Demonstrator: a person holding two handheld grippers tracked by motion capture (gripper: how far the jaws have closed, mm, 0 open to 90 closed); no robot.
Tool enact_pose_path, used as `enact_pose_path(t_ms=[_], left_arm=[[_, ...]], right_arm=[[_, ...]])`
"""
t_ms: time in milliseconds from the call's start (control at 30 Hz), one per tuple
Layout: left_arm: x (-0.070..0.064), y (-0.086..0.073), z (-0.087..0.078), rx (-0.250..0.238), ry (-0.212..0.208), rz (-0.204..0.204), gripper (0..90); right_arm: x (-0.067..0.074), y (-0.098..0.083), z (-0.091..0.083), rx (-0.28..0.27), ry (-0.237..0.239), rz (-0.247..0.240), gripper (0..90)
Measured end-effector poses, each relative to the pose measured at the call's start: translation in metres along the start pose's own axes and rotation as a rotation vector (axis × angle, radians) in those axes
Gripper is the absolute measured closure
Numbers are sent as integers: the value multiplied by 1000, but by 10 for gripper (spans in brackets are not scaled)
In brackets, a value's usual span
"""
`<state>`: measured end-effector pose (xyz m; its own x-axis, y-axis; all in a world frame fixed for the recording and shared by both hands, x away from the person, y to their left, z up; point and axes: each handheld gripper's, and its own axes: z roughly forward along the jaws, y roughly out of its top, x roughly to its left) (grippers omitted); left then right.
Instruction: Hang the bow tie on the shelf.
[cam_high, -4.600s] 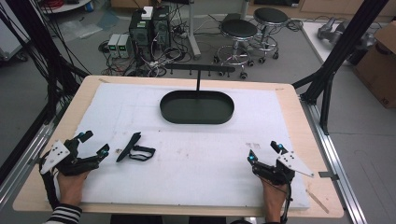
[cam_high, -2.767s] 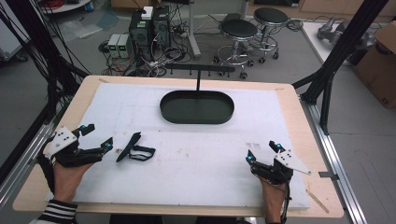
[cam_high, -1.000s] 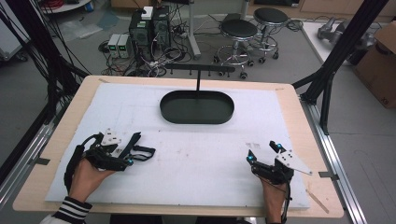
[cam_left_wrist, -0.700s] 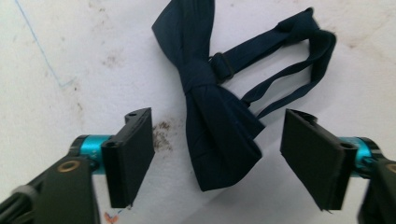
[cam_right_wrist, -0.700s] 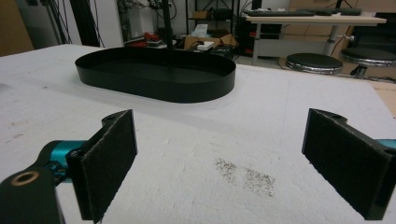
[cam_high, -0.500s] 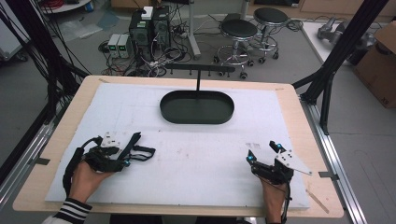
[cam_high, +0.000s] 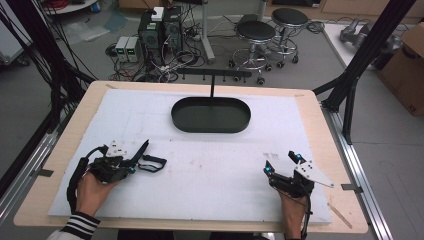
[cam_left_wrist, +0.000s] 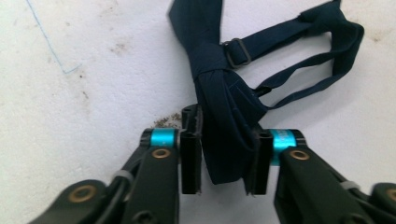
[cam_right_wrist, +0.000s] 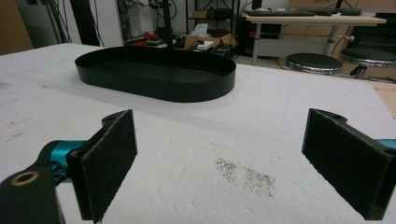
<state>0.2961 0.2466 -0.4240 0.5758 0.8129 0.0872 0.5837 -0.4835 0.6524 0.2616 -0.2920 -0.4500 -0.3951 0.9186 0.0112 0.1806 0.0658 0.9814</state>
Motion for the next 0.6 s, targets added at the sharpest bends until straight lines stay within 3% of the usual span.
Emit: enact_pose_path(t_ms=[333,600], left_arm=[[1,0,-3,-46,15,6,817],[5,3,-13,-143,-16,-18,826]], right_arm=[[0,0,0,2,0,2,92],[1,0,0,2,-1,-3,92]])
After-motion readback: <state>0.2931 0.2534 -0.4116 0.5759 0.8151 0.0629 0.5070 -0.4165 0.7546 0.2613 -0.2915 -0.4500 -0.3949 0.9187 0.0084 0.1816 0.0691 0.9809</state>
